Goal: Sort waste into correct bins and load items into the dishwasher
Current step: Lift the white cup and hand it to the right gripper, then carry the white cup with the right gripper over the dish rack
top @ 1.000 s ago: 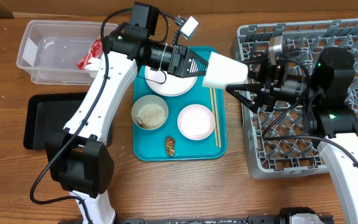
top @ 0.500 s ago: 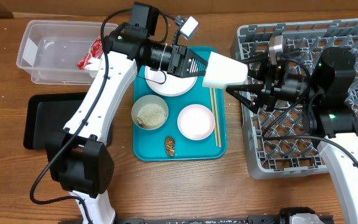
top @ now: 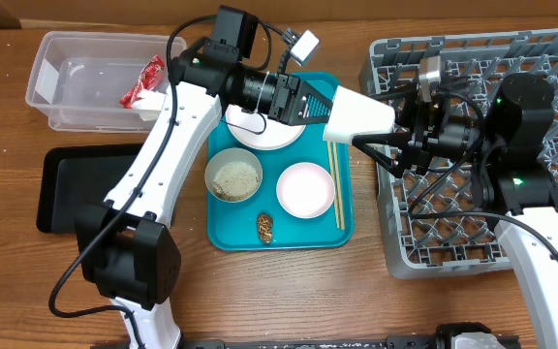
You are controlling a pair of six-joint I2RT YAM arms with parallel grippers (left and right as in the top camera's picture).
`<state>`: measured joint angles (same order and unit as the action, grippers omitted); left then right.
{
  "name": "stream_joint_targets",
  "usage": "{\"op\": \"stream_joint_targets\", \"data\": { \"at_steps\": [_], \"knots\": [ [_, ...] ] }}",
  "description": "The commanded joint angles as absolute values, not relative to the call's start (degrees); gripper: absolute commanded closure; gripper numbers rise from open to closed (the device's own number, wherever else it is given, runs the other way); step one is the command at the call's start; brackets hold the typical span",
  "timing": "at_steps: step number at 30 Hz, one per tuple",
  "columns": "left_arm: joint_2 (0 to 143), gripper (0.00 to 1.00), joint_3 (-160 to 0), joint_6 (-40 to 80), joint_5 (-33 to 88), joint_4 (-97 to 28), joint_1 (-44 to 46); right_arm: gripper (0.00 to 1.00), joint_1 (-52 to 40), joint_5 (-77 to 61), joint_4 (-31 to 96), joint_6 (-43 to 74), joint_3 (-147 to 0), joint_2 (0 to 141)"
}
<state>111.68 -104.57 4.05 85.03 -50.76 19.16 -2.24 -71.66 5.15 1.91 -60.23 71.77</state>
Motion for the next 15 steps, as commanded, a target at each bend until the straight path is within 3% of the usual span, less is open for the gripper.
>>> {"op": "stream_joint_targets", "data": {
  "at_steps": [1, 15],
  "knots": [
    [112.2, 0.96, -105.5, 3.4, 84.1, -50.5, 19.3, 0.17, -2.6, -73.6, 4.8, 1.9, -61.6, 71.5],
    [112.2, 0.96, -105.5, 3.9, 84.1, -50.2, 19.3, 0.27, -2.6, -73.6, 5.9, 1.9, -61.6, 71.5]
  ]
}}
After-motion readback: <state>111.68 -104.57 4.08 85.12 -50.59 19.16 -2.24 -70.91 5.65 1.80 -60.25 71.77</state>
